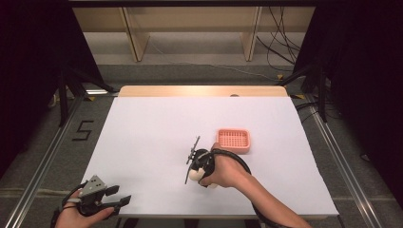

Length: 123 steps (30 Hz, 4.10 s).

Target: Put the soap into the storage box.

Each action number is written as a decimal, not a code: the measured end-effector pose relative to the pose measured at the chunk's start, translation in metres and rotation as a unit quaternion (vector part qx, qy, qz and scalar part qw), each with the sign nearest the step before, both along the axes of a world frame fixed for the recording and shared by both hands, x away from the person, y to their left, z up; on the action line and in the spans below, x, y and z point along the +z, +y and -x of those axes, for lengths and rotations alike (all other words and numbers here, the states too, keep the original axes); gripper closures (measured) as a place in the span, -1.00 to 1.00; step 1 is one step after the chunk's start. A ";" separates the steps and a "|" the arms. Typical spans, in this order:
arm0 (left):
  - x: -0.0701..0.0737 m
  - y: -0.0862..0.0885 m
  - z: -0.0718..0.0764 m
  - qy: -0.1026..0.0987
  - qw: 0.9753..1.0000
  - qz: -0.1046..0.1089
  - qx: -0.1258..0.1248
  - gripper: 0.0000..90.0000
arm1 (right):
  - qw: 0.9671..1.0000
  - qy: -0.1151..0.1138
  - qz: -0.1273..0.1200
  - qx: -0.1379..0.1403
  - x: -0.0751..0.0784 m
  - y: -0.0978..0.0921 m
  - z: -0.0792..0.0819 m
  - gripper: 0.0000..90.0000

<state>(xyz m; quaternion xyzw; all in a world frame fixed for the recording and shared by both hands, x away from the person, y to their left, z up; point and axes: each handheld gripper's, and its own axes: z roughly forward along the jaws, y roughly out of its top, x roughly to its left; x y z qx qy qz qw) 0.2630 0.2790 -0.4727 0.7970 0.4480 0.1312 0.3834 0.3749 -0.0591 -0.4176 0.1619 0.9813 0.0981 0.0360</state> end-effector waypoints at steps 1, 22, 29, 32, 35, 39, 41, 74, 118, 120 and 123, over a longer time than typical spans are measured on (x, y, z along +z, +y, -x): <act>0.000 0.000 0.000 0.000 1.000 0.000 0.000 -0.16 | 1.000 0.000 0.002 0.010 0.001 -0.002 0.000 0.12; 0.000 0.001 -0.001 0.004 1.000 -0.007 -0.001 -0.16 | 0.988 0.001 0.055 0.147 0.010 -0.058 -0.003 0.12; -0.001 0.000 -0.001 0.002 1.000 0.000 0.001 -0.17 | 0.987 0.004 0.060 0.152 0.010 -0.072 -0.008 0.12; -0.001 0.000 -0.001 -0.004 1.000 0.003 0.005 -0.17 | 0.990 0.006 0.065 0.128 0.011 -0.076 -0.007 0.12; 0.000 0.000 0.000 0.002 1.000 -0.001 0.001 -0.17 | 0.986 -0.002 0.061 0.153 0.011 -0.080 -0.012 0.12; 0.001 0.001 0.000 0.000 1.000 -0.005 -0.002 -0.17 | 0.989 0.000 0.064 0.131 0.011 -0.086 -0.014 0.12; 0.001 0.000 0.000 -0.007 1.000 -0.002 0.001 -0.17 | 0.991 0.007 0.071 0.116 0.013 -0.089 -0.014 0.12; 0.001 0.001 0.000 -0.007 1.000 0.001 -0.002 -0.17 | 0.995 -0.012 0.070 0.076 0.014 -0.107 -0.035 0.12; 0.002 0.001 0.001 -0.013 1.000 -0.002 0.000 -0.17 | 0.993 -0.066 0.074 0.058 0.024 -0.104 -0.057 0.12; 0.002 0.001 0.001 -0.010 1.000 -0.001 -0.001 -0.17 | 0.992 -0.070 0.072 0.076 0.023 -0.105 -0.060 0.12; 0.002 0.001 0.001 -0.013 1.000 -0.003 0.000 -0.17 | 0.992 -0.074 0.077 0.070 0.024 -0.106 -0.061 0.12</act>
